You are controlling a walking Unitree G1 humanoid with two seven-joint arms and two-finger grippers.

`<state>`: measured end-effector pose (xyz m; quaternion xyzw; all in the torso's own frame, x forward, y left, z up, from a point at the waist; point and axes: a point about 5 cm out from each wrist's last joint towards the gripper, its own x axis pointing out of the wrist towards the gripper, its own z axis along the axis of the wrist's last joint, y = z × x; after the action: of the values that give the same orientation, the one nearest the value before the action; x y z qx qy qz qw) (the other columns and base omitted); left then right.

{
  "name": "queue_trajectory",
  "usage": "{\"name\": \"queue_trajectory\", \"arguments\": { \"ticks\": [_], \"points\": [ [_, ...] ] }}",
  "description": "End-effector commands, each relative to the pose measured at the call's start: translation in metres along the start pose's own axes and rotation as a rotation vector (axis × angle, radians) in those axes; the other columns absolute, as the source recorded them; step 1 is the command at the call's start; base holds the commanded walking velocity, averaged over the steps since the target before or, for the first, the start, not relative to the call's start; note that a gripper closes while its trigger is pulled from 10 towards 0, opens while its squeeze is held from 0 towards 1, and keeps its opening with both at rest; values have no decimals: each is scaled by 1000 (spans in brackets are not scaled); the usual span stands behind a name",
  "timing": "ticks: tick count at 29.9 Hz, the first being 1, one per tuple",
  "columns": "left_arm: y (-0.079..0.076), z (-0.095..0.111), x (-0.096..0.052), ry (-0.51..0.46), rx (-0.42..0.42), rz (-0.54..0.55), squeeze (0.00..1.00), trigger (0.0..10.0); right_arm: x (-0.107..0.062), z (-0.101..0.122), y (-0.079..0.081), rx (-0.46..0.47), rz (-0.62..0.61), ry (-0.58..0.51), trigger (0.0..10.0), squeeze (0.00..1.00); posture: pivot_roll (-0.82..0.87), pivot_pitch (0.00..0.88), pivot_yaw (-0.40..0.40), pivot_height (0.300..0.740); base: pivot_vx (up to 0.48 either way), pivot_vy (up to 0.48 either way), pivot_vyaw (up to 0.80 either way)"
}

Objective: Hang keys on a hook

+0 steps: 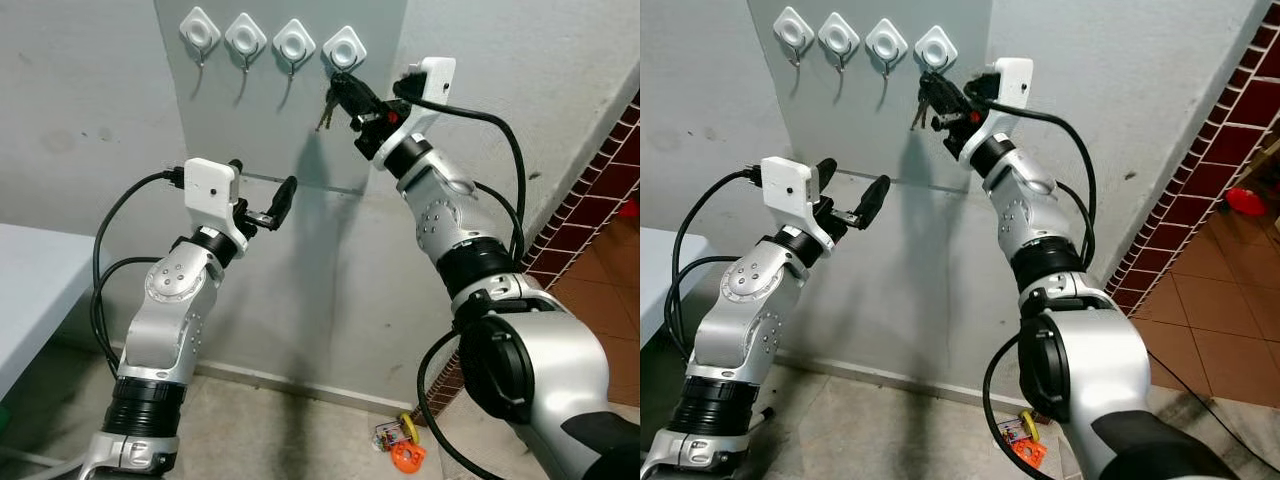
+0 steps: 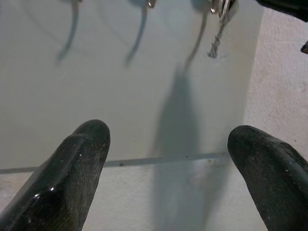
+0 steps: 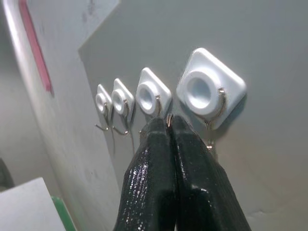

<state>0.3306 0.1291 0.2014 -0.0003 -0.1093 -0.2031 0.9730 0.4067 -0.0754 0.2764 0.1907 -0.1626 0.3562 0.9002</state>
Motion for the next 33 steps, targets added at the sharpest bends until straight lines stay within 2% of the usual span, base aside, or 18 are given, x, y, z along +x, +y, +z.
{"name": "queue_trajectory", "arguments": {
  "ticks": [1,6,8,15,18,19,23,24,25,26,33],
  "points": [
    [-3,4,-1,-8,9,-15,0,10000,5,6,1,23,4,-12,10000,0,88,27,-47,740,0,0,0],
    [-3,4,-1,-6,8,-14,0,10000,4,4,-2,96,-22,-9,10000,0,89,34,-48,740,0,0,0],
    [-3,4,-2,-6,8,-13,0,10000,3,2,-4,164,-40,-9,10000,0,89,37,-49,740,0,0,0],
    [-3,4,-2,-4,5,-11,0,10000,-1,-7,-8,306,-84,4,10000,0,83,49,-46,740,0,0,0],
    [-4,4,-2,-3,5,-12,0,10000,-3,-9,-9,336,-87,3,10000,0,81,52,-45,740,0,0,0],
    [-4,4,-2,-2,4,-12,0,10000,-4,-12,-10,376,-99,12,10000,0,81,52,-44,740,0,0,0],
    [-4,5,-2,-2,3,-13,0,10000,-6,-13,-11,370,-101,15,10000,0,81,56,-44,740,0,0,0],
    [-4,5,-2,-1,4,-12,0,10000,-7,-15,-12,337,-96,24,10000,224,80,59,-43,740,0,0,0],
    [-4,5,-2,-1,4,-12,0,10000,-7,-15,-12,337,-96,24,10000,224,80,59,-43,740,0,0,0],
    [-4,5,-2,-1,3,-9,0,10000,-9,-15,-11,255,-84,14,10000,1000,81,59,-43,740,0,0,0],
    [-4,4,-4,0,1,0,0,10000,-17,-20,-12,136,-69,-26,10000,1000,84,67,-42,740,0,0,0]
  ]
}}
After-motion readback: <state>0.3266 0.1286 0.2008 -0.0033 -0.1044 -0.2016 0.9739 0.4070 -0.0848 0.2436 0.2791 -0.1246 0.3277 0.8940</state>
